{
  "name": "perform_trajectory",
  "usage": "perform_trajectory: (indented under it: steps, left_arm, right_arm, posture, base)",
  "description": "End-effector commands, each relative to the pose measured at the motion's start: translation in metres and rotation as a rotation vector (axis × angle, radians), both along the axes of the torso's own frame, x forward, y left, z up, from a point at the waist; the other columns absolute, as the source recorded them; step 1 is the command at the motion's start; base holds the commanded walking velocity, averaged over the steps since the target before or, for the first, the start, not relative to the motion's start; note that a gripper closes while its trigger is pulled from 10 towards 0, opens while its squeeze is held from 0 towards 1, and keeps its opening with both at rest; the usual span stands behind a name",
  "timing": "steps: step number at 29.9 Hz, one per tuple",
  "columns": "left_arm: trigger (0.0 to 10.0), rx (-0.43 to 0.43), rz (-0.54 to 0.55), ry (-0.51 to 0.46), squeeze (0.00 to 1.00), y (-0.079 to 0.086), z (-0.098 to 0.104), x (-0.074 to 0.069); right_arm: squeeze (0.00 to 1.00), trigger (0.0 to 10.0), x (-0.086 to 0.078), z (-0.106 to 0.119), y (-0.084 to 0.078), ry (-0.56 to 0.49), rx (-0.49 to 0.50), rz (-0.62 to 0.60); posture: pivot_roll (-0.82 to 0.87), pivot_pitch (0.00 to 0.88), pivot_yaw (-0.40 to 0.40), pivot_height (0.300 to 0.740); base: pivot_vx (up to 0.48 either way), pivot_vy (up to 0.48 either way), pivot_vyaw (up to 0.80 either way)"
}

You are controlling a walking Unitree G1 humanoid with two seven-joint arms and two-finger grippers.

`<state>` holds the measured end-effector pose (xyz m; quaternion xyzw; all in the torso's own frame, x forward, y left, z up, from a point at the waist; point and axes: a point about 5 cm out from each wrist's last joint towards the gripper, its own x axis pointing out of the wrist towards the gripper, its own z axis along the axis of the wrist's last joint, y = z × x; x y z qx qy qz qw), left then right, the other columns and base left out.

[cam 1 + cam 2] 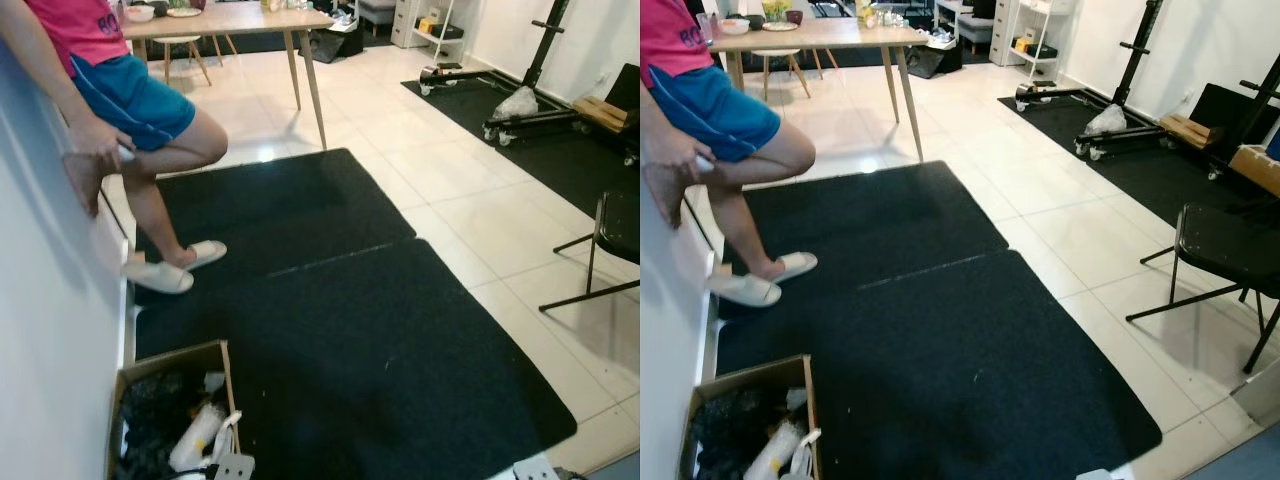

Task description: Restocking fridge

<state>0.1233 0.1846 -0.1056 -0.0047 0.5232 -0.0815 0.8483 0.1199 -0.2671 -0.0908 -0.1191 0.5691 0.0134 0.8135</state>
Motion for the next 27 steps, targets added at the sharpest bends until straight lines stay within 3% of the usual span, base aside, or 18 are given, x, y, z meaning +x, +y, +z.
perform_trajectory:
  steps: [1,23,27]
  left_arm:
    - [10.0,0.001,-0.007,0.019,0.00,-0.0007,-0.0020,-0.0064]
    - [10.0,0.001,-0.016,0.014,0.00,-0.0006,-0.0015,-0.0048]
    - [10.0,0.002,-0.015,0.014,0.00,-0.0004,-0.0015,-0.0048]
  right_arm:
    - [0.00,10.0,0.0030,0.0012,-0.0006,-0.009,0.002,0.000]
    - [0.00,10.0,0.0015,0.0002,0.0008,0.011,0.003,0.019]
    - [0.00,10.0,0.0004,-0.0002,0.0011,0.017,0.015,0.002]
  posture:
    - [-0.03,0.000,-0.031,0.740]
    - [-0.03,0.000,-0.025,0.740]
    - [-0.04,0.000,-0.024,0.740]
  base:
    - [0.296,0.000,0.00]
    - [0.302,0.000,0.00]
    - [0.300,0.000,-0.79]
